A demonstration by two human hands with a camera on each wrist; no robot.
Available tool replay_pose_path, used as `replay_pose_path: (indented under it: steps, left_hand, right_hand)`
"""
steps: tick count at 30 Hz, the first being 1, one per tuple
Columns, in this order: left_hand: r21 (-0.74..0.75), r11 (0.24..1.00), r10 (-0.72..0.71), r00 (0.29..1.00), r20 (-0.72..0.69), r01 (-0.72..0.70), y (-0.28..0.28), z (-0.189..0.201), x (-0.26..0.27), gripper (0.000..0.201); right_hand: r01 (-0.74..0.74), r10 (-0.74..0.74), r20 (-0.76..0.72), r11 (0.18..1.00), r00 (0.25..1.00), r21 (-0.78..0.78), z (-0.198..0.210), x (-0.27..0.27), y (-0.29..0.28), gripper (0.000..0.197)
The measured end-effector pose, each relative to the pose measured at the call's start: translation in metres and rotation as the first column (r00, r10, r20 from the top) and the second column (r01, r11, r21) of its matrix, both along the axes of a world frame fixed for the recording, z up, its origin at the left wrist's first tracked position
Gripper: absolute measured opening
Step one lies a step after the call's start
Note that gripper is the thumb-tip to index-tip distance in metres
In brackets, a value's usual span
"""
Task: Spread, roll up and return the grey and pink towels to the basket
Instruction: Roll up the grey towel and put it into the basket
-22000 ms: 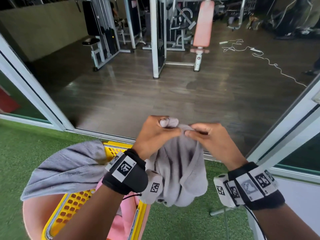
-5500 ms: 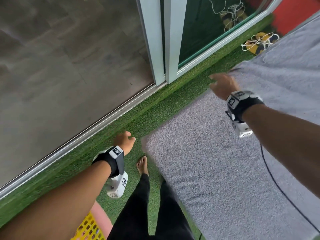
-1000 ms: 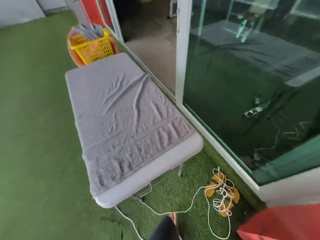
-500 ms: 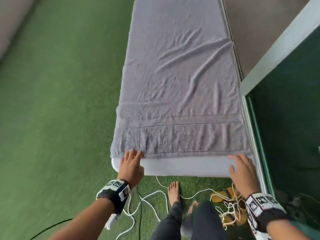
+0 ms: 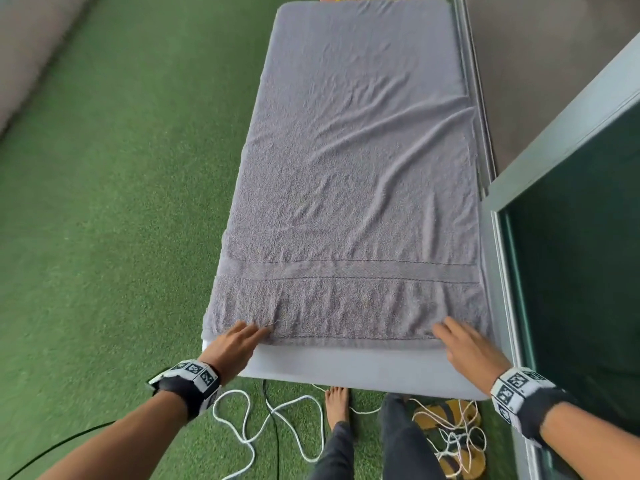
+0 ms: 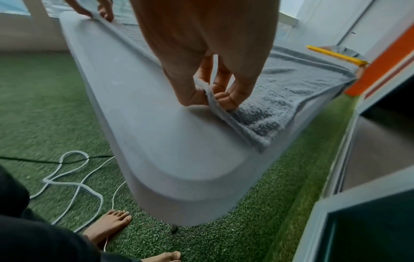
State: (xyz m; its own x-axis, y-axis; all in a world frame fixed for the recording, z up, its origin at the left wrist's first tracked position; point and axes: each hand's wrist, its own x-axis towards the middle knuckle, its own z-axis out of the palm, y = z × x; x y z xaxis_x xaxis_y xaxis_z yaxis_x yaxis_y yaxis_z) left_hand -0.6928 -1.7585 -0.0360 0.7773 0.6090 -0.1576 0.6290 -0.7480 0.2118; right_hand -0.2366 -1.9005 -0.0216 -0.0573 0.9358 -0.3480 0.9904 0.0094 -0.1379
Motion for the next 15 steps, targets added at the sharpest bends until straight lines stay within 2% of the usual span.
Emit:
replay_pose_path:
  steps: [3, 5, 7, 8, 10, 13, 15]
  left_hand:
    - [0.049, 0.997, 0.058, 0.994, -0.093, -0.053, 0.000, 0.001, 0.007, 0.088]
    - [0.106, 0.977, 0.198, 0.974, -0.113, -0.187, -0.002, 0.002, 0.009, 0.071]
    - [0.110, 0.942, 0.327, 0.940, -0.101, -0.316, -0.008, 0.006, 0.012, 0.044]
    - [0.082, 0.932, 0.360, 0.929, -0.088, -0.353, -0.013, 0.008, 0.014, 0.040]
    - [0.038, 0.931, 0.364, 0.930, -0.053, -0.362, -0.023, 0.013, 0.019, 0.037]
    - [-0.007, 0.954, 0.300, 0.954, 0.014, -0.300, -0.037, 0.022, 0.027, 0.038]
    - [-0.005, 0.968, 0.252, 0.966, 0.052, -0.252, -0.041, 0.023, 0.033, 0.035]
  right_hand:
    - [0.002, -0.004, 0.074, 1.000, 0.997, 0.024, 0.001, 0.004, -0.004, 0.054]
    - [0.080, -0.081, 0.021, 0.997, 0.997, 0.001, 0.008, 0.009, -0.010, 0.047]
    - [0.184, -0.184, -0.025, 0.983, 0.983, 0.000, 0.017, 0.010, -0.020, 0.054]
    - [0.242, -0.242, -0.043, 0.970, 0.969, 0.010, 0.020, 0.011, -0.027, 0.057]
    - [0.374, -0.372, -0.065, 0.927, 0.926, 0.018, 0.023, 0.014, -0.043, 0.051]
    - [0.535, -0.531, -0.082, 0.843, 0.844, 0.047, 0.022, 0.027, -0.070, 0.042]
    - [0.579, -0.574, -0.094, 0.814, 0.814, 0.044, 0.026, 0.030, -0.083, 0.042]
